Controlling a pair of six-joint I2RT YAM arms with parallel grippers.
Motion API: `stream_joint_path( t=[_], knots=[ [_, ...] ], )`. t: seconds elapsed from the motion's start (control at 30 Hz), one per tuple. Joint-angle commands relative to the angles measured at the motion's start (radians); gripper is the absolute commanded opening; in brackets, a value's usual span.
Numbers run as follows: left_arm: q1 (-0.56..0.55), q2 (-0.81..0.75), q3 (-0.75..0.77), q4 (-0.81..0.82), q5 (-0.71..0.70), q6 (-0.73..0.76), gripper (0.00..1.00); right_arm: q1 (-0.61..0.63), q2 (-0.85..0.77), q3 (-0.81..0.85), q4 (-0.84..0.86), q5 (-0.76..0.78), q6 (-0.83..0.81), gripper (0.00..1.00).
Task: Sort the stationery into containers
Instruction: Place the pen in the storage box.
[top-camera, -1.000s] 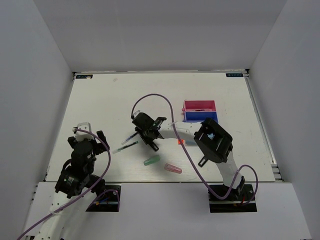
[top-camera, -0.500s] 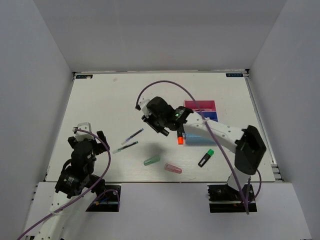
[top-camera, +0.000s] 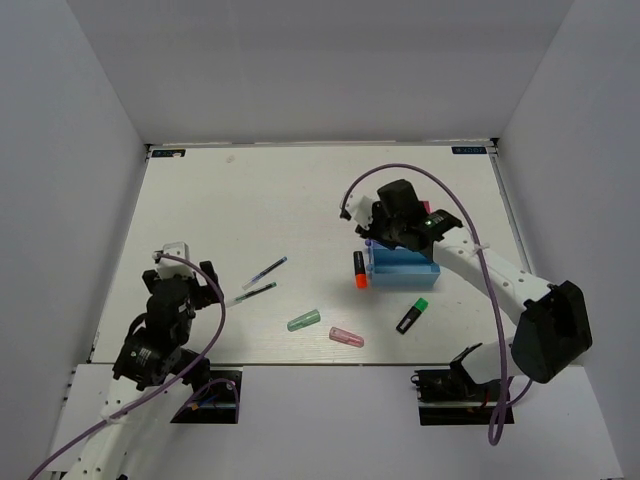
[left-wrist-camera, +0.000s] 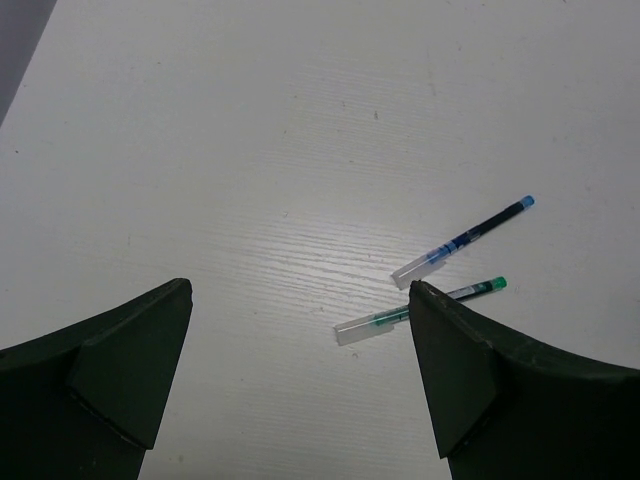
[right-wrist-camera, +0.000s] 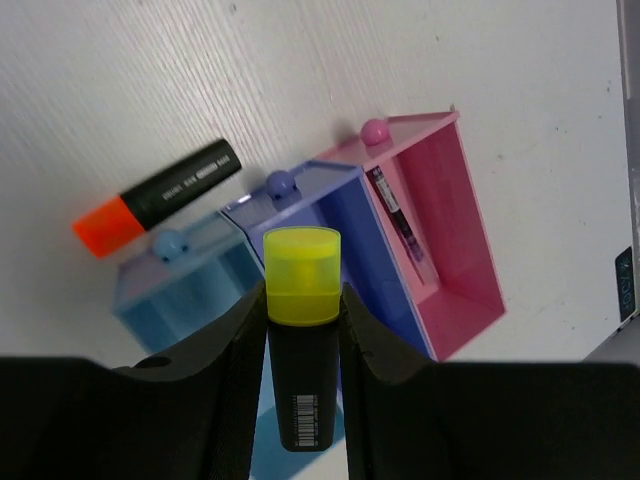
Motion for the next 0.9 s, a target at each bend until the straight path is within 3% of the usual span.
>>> stream_joint_path(
  t=[0.0,0.37,0.5,0.63,0.77,0.87],
  knots=[
    [0.002,0.02,-0.005,0.016,0.028,0.009,1.0,-0.057,-0.023,-0.017,0.039,-0.135,-0.215,0.0],
    [0.001,0.063,-0.008,0.017,0.045,0.009,1.0,-0.258,0.135,0.091,-0.093,-0.441,-0.544,0.02],
    [0.002,0.102,-0.009,0.033,0.108,0.006,1.0,-0.278,0.184,0.118,-0.098,-0.465,-0.584,0.14],
    [0.002,0.16,-0.003,0.04,0.163,-0.005,1.0,-0.299,0.206,0.124,-0.09,-0.478,-0.592,0.55],
    [0.002,0.243,0.015,0.036,0.248,-0.017,1.0,-0.307,0.206,0.107,-0.107,-0.488,-0.606,0.66],
    [0.002,0.293,0.027,0.023,0.277,-0.013,0.93,-0.318,0.184,0.096,-0.099,-0.502,-0.571,0.68]
  ],
)
